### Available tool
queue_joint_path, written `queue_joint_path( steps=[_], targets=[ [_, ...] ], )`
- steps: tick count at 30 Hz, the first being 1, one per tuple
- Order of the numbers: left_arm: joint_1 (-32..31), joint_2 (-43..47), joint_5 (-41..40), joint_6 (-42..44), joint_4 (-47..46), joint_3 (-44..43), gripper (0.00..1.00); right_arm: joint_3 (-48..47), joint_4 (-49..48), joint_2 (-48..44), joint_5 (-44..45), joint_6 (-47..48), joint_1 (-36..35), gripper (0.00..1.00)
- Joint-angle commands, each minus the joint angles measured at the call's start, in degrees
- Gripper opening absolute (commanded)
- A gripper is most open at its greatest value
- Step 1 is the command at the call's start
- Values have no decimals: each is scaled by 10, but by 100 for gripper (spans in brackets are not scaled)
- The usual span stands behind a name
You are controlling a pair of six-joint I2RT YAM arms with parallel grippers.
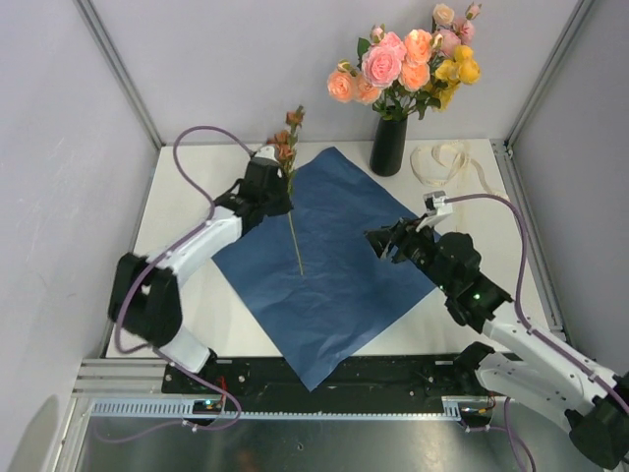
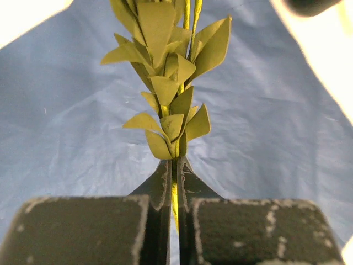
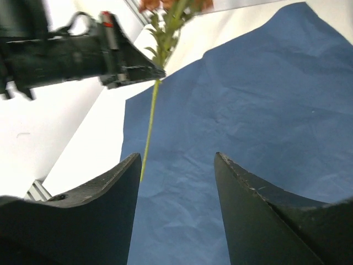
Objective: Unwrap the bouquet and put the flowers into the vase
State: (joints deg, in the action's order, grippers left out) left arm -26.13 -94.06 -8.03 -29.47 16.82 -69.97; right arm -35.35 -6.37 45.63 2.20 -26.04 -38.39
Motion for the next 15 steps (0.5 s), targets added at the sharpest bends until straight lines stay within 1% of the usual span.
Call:
queue_joint_path(
  steps=[1,3,11,15],
  targets=[
    [-13,112,40,18,-14,40,0,2,-120,42,2,-84,1,63],
    [-19,149,54,17,-14,59,0,2,-149,64,-5,-104,2,65],
    [-64,264,195,33,-30,133,0,2,-277,143,-67,-158,-1,72],
    [-84,314,220,27,-34,172,0,2,-318,178,-79,-183,-8,73]
  ],
)
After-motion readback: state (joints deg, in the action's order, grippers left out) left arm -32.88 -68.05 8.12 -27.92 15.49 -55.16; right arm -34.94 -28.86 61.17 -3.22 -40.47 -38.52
